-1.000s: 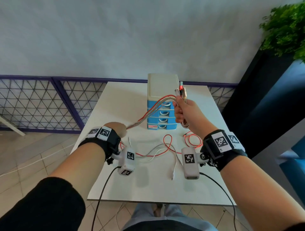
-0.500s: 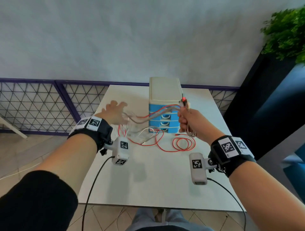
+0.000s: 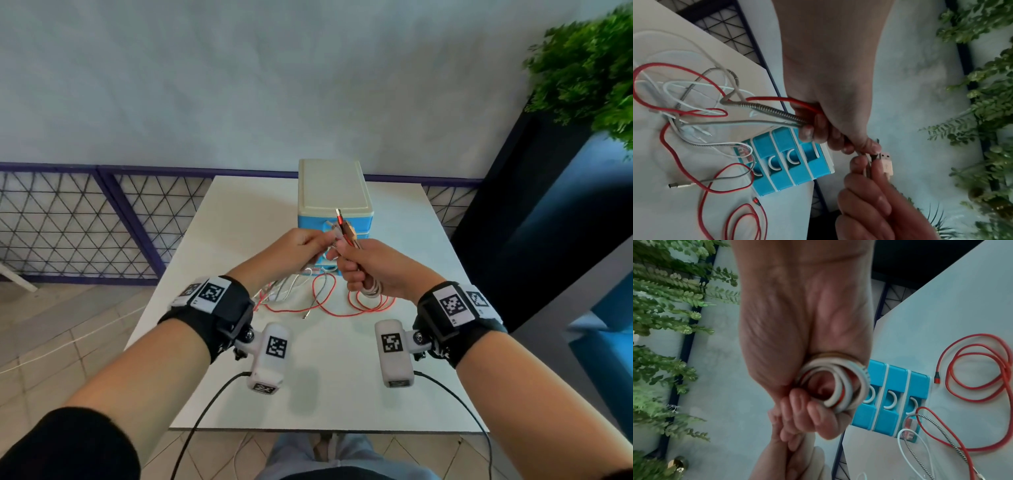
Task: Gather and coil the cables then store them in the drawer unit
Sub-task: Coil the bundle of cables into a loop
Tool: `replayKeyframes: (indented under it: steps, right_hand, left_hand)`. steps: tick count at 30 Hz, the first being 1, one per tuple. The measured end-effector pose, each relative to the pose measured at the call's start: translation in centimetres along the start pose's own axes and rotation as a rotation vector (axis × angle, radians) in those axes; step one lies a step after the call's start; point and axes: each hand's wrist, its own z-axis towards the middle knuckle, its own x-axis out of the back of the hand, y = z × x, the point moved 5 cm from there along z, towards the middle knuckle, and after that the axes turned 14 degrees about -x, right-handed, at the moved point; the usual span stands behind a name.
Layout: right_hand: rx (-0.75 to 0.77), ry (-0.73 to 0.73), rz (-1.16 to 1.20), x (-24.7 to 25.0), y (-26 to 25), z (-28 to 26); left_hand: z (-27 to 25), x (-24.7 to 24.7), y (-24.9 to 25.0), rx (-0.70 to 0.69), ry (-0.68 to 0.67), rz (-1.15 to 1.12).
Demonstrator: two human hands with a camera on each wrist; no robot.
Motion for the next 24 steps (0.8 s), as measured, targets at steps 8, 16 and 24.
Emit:
replayKeyframes:
  steps: [8, 16, 24]
  right_hand:
    - [0.130, 0.237, 0.001, 2.1, -0.8, 0.7]
    - [0.074, 0.347, 0.066, 2.2, -0.2, 1.9]
    - [-0.007, 0.330, 0.268, 1.1, 0.1, 3.2]
  left_hand:
    - [-2.5, -0.5, -0.4, 0.309, -0.219, -0.566]
    - [-1.8, -0.9, -0.8, 0.182, -0.020, -0.316]
    - [-1.8, -2.0, 1.2, -0.056, 0.140, 0.495]
